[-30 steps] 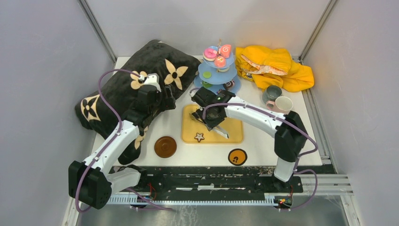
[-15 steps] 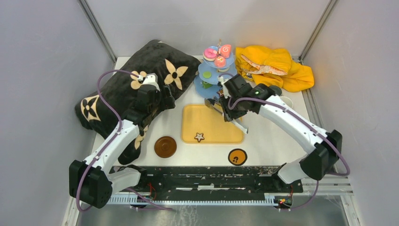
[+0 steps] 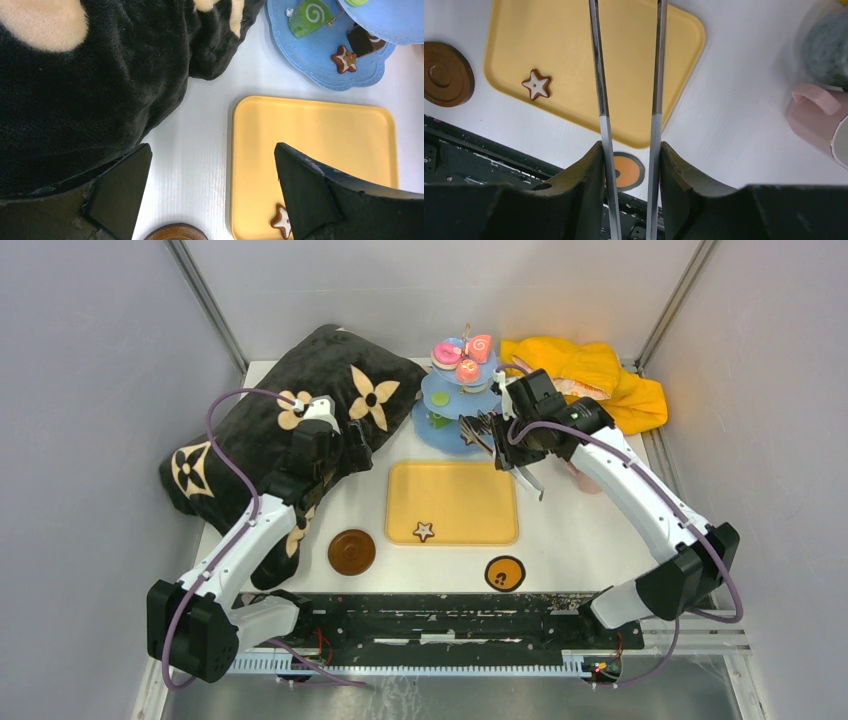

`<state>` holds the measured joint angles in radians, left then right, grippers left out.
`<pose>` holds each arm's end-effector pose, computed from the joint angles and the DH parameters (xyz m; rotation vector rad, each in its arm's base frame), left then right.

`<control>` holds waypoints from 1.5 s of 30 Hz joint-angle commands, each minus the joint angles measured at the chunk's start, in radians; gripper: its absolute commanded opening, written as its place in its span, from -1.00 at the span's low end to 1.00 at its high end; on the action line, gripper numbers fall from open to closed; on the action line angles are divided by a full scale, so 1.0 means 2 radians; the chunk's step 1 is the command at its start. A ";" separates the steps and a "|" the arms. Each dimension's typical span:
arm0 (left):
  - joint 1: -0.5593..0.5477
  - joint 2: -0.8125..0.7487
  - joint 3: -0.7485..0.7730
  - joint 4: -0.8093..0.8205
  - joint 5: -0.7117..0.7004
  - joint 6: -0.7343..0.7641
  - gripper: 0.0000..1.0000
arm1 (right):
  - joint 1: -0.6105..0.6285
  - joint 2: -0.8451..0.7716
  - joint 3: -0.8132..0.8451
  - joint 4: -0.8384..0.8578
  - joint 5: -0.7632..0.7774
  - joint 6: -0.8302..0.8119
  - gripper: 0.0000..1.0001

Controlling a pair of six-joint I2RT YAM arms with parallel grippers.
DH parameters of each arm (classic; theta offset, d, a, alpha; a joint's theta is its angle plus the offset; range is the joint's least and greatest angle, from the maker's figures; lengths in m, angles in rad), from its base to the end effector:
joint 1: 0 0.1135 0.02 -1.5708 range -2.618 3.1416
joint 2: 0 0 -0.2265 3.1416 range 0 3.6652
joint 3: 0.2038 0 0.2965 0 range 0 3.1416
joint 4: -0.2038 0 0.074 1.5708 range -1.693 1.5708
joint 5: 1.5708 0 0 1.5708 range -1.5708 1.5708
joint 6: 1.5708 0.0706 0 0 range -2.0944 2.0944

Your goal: Serve the afternoon tea

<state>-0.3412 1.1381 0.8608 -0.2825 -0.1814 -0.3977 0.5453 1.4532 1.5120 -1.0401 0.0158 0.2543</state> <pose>0.3268 -0.1025 0.2212 -0.1671 2.1235 -0.2447 0.3085 0.1858 0.2952 -0.3676 2.5516 0.2859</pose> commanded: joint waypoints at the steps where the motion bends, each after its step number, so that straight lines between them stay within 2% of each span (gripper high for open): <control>1: 0.004 -0.011 0.011 0.015 -0.003 -0.014 1.00 | -0.005 0.026 0.054 0.031 0.012 -0.013 -0.63; 26: 0.005 -0.012 0.011 0.014 0.001 -0.014 1.00 | -0.037 0.165 0.151 0.067 0.021 -0.005 -0.61; 28: 0.004 -0.011 0.012 0.014 0.002 -0.013 1.00 | -0.038 0.174 0.158 0.064 0.020 -0.003 -0.54; 33: 0.005 -0.008 0.014 0.013 0.004 -0.012 1.00 | -0.038 0.181 0.164 0.060 0.017 0.000 -0.19; 37: 0.005 -0.005 0.015 0.015 0.004 -0.013 1.00 | -0.038 0.176 0.163 0.060 0.018 -0.001 -0.07; 45: 0.004 0.002 0.018 0.017 0.004 -0.013 1.00 | -0.038 0.168 0.156 0.061 0.016 0.002 0.03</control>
<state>-0.3367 1.1366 0.8608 -0.2825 -0.1776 -0.3981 0.4717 1.8313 1.7840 -0.9581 0.0444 0.2462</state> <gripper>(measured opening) 0.997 0.511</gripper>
